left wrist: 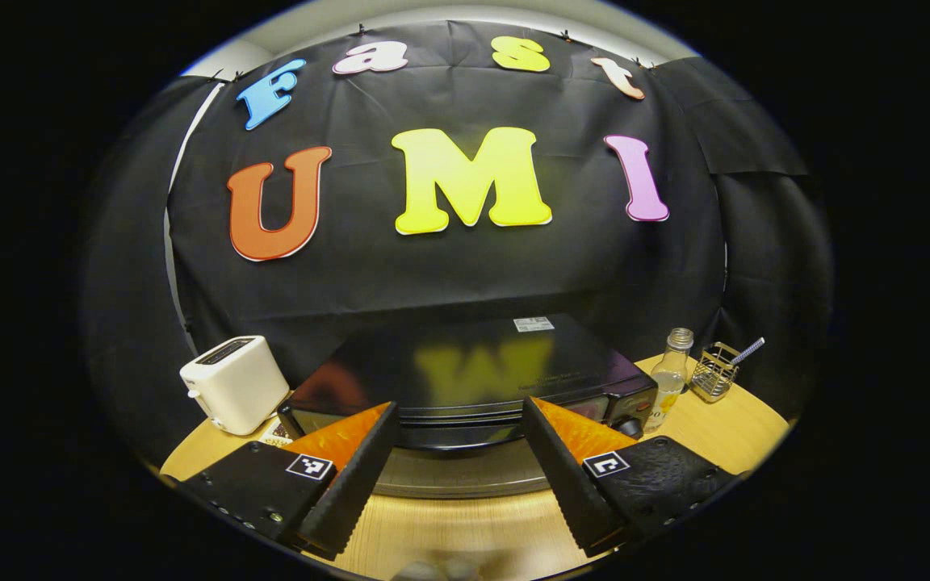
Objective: Open the electric oven with the left hand, put the food in, and close the electric oven.
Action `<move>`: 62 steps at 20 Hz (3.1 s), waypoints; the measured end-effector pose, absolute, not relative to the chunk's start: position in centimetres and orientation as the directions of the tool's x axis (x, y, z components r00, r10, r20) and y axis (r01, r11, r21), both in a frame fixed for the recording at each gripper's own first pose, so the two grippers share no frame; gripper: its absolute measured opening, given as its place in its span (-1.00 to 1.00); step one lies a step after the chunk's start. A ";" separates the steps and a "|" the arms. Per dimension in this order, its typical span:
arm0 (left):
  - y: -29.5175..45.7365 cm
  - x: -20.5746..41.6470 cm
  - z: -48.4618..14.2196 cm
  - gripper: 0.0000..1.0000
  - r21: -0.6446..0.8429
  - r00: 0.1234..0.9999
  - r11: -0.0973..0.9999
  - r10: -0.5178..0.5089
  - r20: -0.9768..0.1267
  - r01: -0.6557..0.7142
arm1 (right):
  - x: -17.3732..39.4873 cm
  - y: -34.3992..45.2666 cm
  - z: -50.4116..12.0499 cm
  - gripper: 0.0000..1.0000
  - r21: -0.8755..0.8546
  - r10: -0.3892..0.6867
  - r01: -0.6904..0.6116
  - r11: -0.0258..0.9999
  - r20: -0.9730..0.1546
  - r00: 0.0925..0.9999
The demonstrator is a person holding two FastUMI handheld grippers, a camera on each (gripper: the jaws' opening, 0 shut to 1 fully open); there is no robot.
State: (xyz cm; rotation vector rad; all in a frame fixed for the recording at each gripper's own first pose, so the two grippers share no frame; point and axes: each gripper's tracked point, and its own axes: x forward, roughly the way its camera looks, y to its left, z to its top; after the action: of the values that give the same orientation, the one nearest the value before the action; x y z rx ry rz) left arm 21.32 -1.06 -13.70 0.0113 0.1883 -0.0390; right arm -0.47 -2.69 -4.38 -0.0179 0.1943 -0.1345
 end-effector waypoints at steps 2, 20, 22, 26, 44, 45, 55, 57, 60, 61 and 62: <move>-0.9 22.3 -13.8 0.94 -0.003 0.982 0.999 -0.038 -0.186 0.038 | -0.2 -2.7 -4.8 0.97 -0.029 -0.136 0.133 0.991 -0.200 0.970; -1.4 15.2 -16.7 0.90 -0.021 0.967 0.998 -0.063 -0.247 0.060 | -1.8 -1.0 -6.8 0.99 0.023 -0.084 0.092 0.996 -0.227 0.970; -1.4 13.9 -17.5 0.90 -0.025 0.962 0.997 -0.078 -0.263 0.074 | -2.1 -0.5 -6.8 0.99 0.013 -0.076 0.081 0.997 -0.223 0.972; -1.4 11.7 -19.4 0.89 -0.026 0.952 0.997 -0.083 -0.293 0.079 | -2.1 0.5 -7.5 0.99 0.002 -0.059 0.061 0.998 -0.230 0.971; -1.9 5.8 -31.6 0.91 -0.062 0.826 0.995 -0.095 -0.555 0.073 | -4.3 0.6 -10.1 1.00 -0.012 -0.071 0.070 0.997 -0.290 0.954; -1.9 5.8 -31.8 0.92 -0.069 0.822 0.995 -0.095 -0.561 0.068 | -4.5 0.5 -10.2 1.00 -0.011 -0.073 0.073 0.997 -0.295 0.953; -2.0 5.7 -31.5 0.92 -0.064 0.825 0.996 -0.091 -0.557 0.067 | -4.4 -0.4 -11.6 1.00 0.006 -0.066 0.071 0.997 -0.306 0.950; -1.5 5.3 -30.7 0.92 -0.059 0.836 0.997 -0.078 -0.543 0.055 | -3.8 -0.8 -12.2 1.00 0.012 -0.060 0.067 0.998 -0.312 0.948; -0.8 4.0 -28.4 0.93 -0.059 0.858 0.997 -0.070 -0.509 0.046 | -2.2 -1.3 -13.8 1.00 0.045 -0.025 0.043 0.998 -0.339 0.941; -0.6 3.4 -27.3 0.93 -0.056 0.869 0.997 -0.067 -0.490 0.045 | -1.6 -1.5 -14.6 1.00 0.051 -0.013 0.033 0.998 -0.353 0.935; -0.3 2.8 -26.3 0.92 -0.053 0.879 0.998 -0.063 -0.473 0.043 | -0.9 -1.6 -15.4 0.99 0.056 0.000 0.022 0.998 -0.366 0.931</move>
State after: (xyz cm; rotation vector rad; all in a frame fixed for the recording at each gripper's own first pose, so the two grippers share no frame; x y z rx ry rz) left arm 2.79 -0.29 -26.26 -0.0414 0.4945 -0.0552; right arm -0.85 -1.63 -15.41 0.0594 0.3747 -0.0115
